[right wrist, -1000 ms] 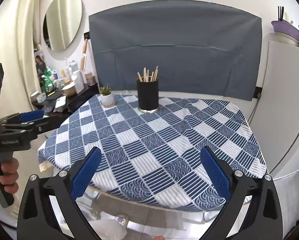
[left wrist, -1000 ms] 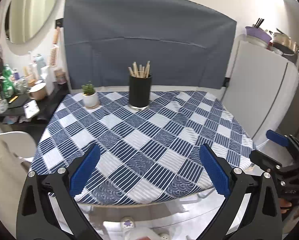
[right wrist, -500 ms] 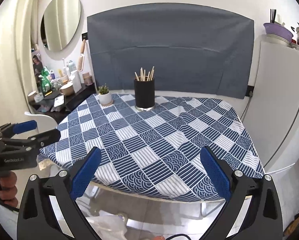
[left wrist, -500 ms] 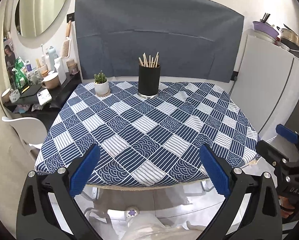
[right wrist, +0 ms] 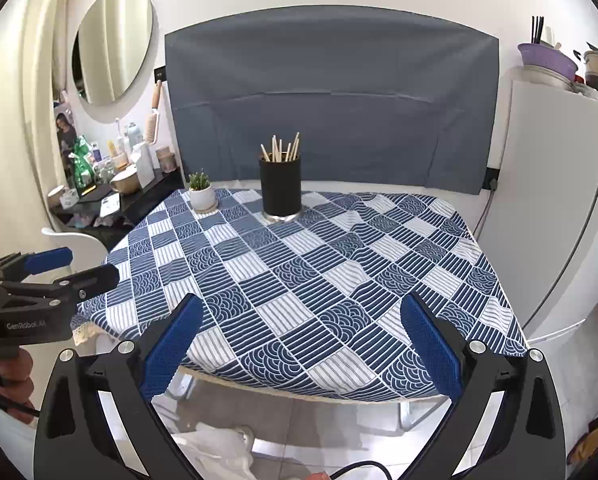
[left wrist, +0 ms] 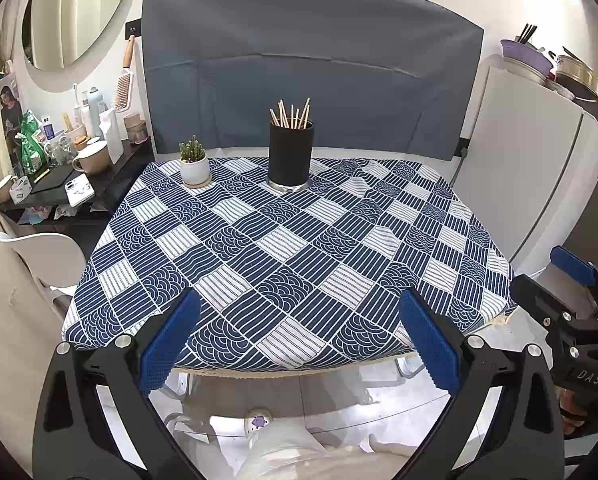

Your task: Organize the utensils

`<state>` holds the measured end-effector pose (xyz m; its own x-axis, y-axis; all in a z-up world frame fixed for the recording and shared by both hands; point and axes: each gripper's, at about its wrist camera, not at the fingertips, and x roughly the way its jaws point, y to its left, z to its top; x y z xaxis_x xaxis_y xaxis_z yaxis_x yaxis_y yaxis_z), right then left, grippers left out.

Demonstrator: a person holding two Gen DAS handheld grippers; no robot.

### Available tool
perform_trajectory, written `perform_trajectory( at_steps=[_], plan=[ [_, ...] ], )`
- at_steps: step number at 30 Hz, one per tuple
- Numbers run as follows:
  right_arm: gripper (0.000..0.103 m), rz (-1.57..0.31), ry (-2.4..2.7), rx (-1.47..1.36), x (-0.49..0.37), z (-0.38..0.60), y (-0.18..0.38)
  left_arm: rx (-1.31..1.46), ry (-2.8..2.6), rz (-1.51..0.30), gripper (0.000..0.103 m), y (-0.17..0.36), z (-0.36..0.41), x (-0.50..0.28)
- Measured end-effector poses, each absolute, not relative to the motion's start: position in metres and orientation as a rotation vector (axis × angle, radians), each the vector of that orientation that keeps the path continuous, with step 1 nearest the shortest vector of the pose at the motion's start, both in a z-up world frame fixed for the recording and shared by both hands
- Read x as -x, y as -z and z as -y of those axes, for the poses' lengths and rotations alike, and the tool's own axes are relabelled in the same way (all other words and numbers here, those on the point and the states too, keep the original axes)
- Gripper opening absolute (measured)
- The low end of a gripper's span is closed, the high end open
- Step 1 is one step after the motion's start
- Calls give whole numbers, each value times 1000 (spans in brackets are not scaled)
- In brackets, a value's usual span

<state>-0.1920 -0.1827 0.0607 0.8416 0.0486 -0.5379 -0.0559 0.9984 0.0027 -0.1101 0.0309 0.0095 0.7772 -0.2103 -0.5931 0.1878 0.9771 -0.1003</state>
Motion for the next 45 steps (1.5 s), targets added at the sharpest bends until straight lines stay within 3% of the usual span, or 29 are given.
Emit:
perform_trajectory(
  at_steps=[45],
  plan=[
    [95,-569,-42,41,192,181,-58,18,247,-686,97,-4,-22,102]
  ],
)
